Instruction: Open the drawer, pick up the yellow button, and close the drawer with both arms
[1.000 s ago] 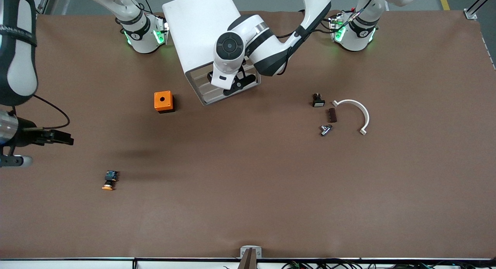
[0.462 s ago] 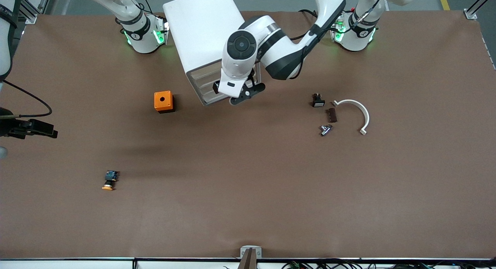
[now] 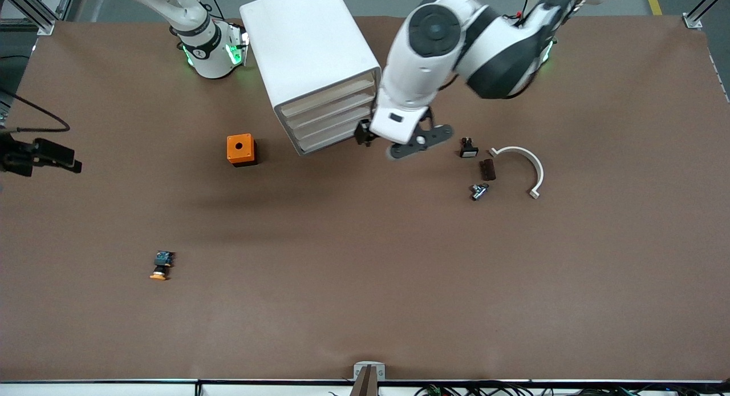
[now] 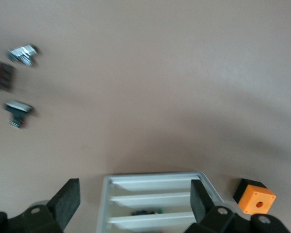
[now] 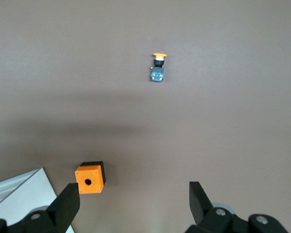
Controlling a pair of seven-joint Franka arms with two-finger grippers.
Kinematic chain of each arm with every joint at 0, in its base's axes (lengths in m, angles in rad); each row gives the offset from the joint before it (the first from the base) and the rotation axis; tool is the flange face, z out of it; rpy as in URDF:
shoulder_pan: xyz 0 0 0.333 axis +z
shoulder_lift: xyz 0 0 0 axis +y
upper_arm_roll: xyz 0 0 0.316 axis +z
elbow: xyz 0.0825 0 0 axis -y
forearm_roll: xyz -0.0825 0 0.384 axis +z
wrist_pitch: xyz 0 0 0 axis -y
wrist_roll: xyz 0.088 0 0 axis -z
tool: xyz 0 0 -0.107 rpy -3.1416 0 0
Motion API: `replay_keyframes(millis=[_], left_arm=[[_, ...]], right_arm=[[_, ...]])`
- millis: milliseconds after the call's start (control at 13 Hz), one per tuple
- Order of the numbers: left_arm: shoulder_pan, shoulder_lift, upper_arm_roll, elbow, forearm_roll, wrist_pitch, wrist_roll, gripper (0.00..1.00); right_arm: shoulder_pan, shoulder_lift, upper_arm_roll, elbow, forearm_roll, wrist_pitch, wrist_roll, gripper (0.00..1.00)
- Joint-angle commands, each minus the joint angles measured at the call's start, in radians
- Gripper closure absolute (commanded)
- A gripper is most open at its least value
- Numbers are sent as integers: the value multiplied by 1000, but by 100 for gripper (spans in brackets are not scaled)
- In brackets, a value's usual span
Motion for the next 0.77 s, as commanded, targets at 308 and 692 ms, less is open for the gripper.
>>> replay_keyframes(millis=[308, 692], left_arm=[[299, -182, -8, -25, 13, -270, 405, 0], [490, -245, -8, -28, 14, -343, 652, 1]], right_arm=[[-9, -238, -3, -223, -25, 8, 0, 0], [-9, -269, 18, -238, -75, 25, -3, 0]])
